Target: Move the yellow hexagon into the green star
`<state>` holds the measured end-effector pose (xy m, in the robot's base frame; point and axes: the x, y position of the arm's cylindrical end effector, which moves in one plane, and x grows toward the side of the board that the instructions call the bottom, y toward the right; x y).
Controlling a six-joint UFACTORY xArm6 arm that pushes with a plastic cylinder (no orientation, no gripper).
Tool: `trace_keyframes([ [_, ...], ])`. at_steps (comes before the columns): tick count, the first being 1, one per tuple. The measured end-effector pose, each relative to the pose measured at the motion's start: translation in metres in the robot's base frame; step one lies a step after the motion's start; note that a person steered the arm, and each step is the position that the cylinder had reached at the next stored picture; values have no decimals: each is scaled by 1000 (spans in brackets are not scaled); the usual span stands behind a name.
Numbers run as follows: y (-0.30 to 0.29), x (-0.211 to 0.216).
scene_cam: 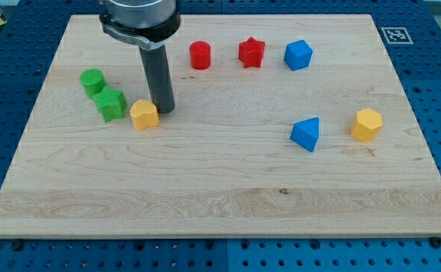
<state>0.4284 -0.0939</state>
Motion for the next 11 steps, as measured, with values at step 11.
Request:
trace_keyframes([
  [11, 350, 54],
])
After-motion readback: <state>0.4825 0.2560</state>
